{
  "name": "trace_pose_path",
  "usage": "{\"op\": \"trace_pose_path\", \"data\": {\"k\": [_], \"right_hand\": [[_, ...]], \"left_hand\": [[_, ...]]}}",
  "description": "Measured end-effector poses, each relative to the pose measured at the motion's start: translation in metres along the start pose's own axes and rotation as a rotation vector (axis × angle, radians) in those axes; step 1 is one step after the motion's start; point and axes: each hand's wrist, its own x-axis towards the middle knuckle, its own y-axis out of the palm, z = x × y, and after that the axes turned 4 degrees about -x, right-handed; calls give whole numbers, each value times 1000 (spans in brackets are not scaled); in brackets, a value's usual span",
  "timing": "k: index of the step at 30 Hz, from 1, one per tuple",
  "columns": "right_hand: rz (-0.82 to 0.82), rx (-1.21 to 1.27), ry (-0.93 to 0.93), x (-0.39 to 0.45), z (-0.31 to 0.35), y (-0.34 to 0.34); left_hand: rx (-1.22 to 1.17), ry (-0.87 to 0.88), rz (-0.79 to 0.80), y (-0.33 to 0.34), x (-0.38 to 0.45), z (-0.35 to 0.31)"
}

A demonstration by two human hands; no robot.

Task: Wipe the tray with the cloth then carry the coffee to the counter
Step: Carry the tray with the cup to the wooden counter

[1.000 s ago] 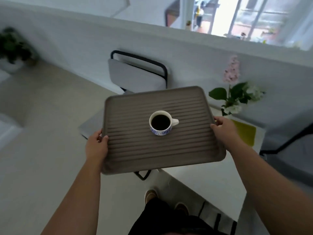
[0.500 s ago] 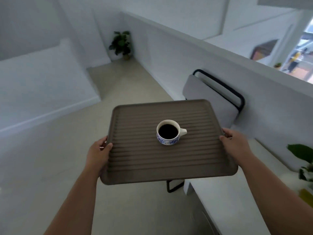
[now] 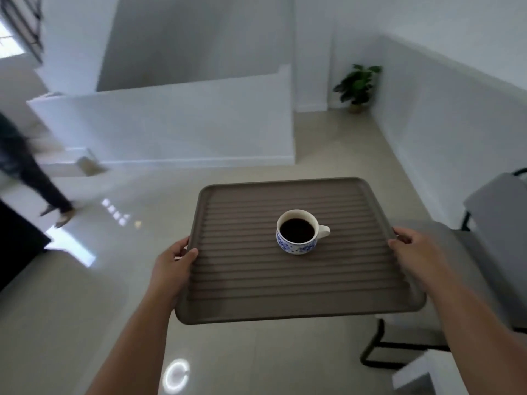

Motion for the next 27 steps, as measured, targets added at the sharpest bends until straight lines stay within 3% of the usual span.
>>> {"op": "trace_pose_path", "data": {"k": [6,13,27], "right_hand": [[165,-67,-119,3,59,85],[383,-124,-288,1,122,167],[821,-161,-552,-11,228,310]], "left_hand": [[-55,-83,-181,-95,-8,34],[-148,-175,-407,-159,-42,59],[-286,-322,-832,-213,-113,102]]}}
